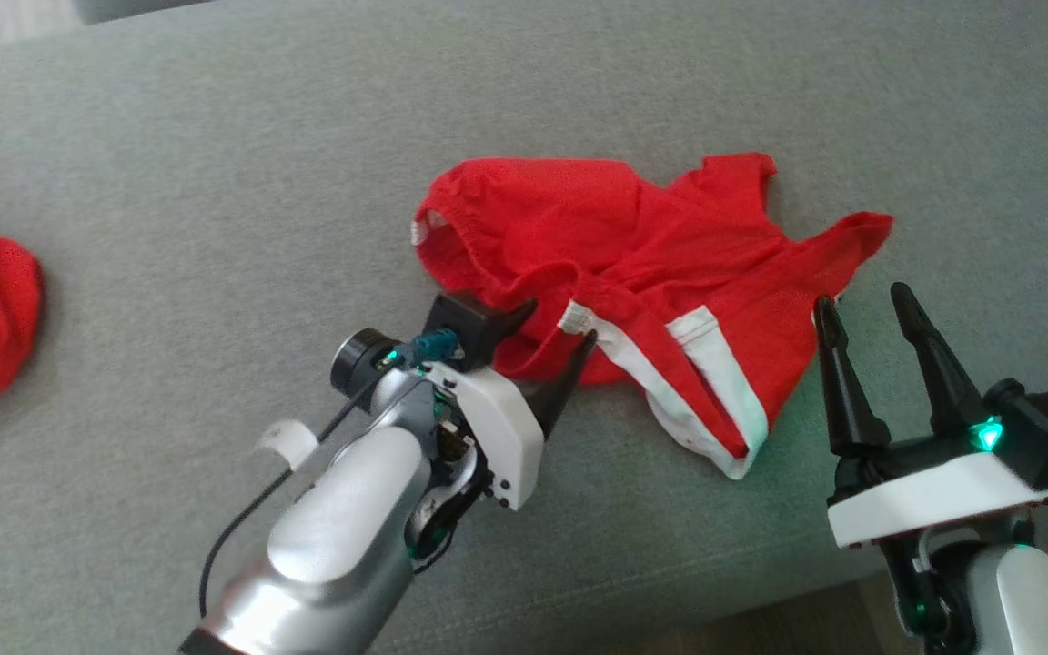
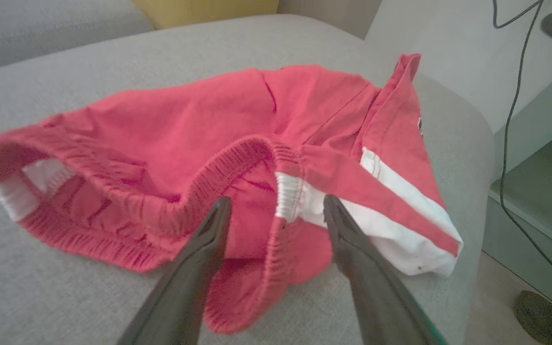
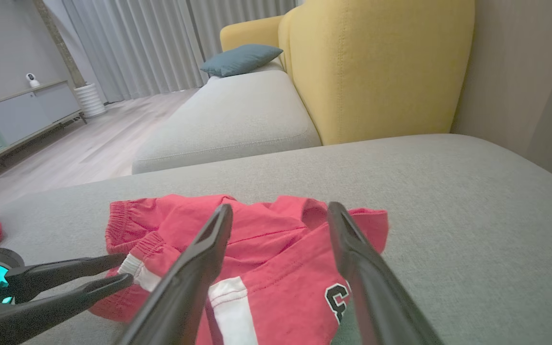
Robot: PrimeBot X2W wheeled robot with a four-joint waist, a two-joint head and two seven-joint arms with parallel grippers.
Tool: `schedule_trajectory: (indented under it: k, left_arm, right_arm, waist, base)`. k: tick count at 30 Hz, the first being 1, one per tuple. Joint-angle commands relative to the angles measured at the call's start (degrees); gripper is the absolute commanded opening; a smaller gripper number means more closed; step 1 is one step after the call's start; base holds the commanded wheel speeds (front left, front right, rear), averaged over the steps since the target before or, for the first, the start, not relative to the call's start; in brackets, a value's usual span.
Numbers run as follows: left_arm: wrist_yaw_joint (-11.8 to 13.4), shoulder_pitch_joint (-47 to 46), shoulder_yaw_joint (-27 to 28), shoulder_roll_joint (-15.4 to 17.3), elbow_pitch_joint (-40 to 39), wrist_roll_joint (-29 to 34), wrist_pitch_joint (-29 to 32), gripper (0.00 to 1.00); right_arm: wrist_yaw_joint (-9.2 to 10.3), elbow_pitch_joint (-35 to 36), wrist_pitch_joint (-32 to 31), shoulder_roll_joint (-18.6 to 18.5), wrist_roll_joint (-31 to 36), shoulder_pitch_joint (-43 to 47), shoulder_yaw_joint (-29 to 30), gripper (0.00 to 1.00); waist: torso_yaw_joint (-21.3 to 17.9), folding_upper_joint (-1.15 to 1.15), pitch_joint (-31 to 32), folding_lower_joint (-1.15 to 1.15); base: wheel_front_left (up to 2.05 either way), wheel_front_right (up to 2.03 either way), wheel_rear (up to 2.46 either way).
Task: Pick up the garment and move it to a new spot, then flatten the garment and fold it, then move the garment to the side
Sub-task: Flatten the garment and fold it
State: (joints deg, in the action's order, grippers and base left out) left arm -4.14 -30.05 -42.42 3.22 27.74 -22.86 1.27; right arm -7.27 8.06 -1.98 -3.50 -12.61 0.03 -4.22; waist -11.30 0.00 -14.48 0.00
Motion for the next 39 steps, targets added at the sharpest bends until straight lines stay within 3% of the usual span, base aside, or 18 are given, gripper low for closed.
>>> schedule_trajectory:
  k: [1,2,3,4,12,24,28,34,35,36,37,39]
  left_arm:
    - [-0.4,-2.6,1.1,-0.1,-0.9,-0.7,0.2,1.0]
    - [-0.6,-3.0,0.9,-0.2,0.3,-1.3,0.5,0.93]
    - [-0.7,-3.5,0.9,-0.2,1.6,-1.8,0.8,0.42]
    - [-0.9,-3.9,1.0,-0.2,2.7,-2.5,0.8,0.0]
    - [0.8,-4.1,2.5,0.4,4.2,-4.6,-3.3,0.0]
    - [11.9,10.0,10.6,10.7,-11.3,-7.3,-4.4,0.0]
    - [15.4,15.3,12.0,12.7,-16.4,-8.1,-3.3,0.0]
    - [17.2,19.2,12.3,13.2,-20.1,-9.0,-2.6,0.0]
    - [17.3,19.5,12.2,13.0,-20.5,-9.0,-2.8,0.1]
    - [17.5,19.7,12.1,12.9,-20.7,-8.9,-3.0,0.67]
    - [17.5,19.7,11.9,12.7,-21.0,-8.6,-3.5,1.0]
    - [17.9,19.9,11.8,12.4,-21.7,-8.0,-5.1,1.0]
  right_arm:
    - [-0.22,1.6,0.6,0.2,-0.3,-2.0,-1.1,1.0]
    - [-0.22,1.5,0.7,0.2,-0.4,-2.1,-1.1,1.0]
    - [-0.22,1.4,0.8,0.2,-0.5,-2.2,-1.1,1.0]
    - [-0.22,1.2,0.9,0.3,-0.5,-2.3,-1.1,1.0]
    - [-0.22,0.8,1.0,0.4,-0.9,-1.7,0.5,1.0]
    - [-0.22,1.9,-0.3,0.6,-0.6,-1.1,3.2,1.0]
    - [-0.22,2.1,-0.7,0.6,0.0,-1.4,3.1,1.0]
    - [-0.22,2.3,-1.3,0.2,0.6,-1.8,2.8,1.0]
    - [-0.22,2.4,-1.4,0.0,0.7,-1.8,2.7,1.0]
    - [-0.22,2.4,-1.6,-0.1,0.9,-1.9,2.6,1.0]
    - [-0.22,2.5,-1.7,-0.3,1.1,-1.9,2.4,1.0]
    - [-0.22,2.6,-2.0,-0.8,1.2,-1.8,2.1,1.0]
  waist:
    - [-0.6,0.0,-0.5,0.0]
    - [-0.8,0.0,-0.5,0.0]
    - [-0.9,0.0,-0.5,0.0]
    - [-1.1,0.0,-0.5,0.0]
    - [0.1,0.0,0.3,0.0]
    - [5.2,0.0,1.6,0.0]
    - [6.6,0.0,1.6,0.0]
    - [7.8,0.0,2.1,0.0]
    - [8.0,0.0,2.2,0.0]
    - [8.2,0.0,2.4,0.0]
    - [8.3,0.0,2.7,0.0]
    - [8.6,0.0,3.1,0.0]
  base:
    - [0.0,0.0,0.0]
    - [0.0,0.0,0.0]
    - [0.0,0.0,0.0]
    - [0.0,0.0,0.0]
    - [0.0,0.0,0.0]
    - [0.0,0.0,0.0]
    - [0.0,0.0,0.0]
    - [0.0,0.0,0.0]
    - [0.0,0.0,0.0]
    - [0.0,0.0,0.0]
    - [0.0,0.0,0.0]
    - [0.0,0.0,0.0]
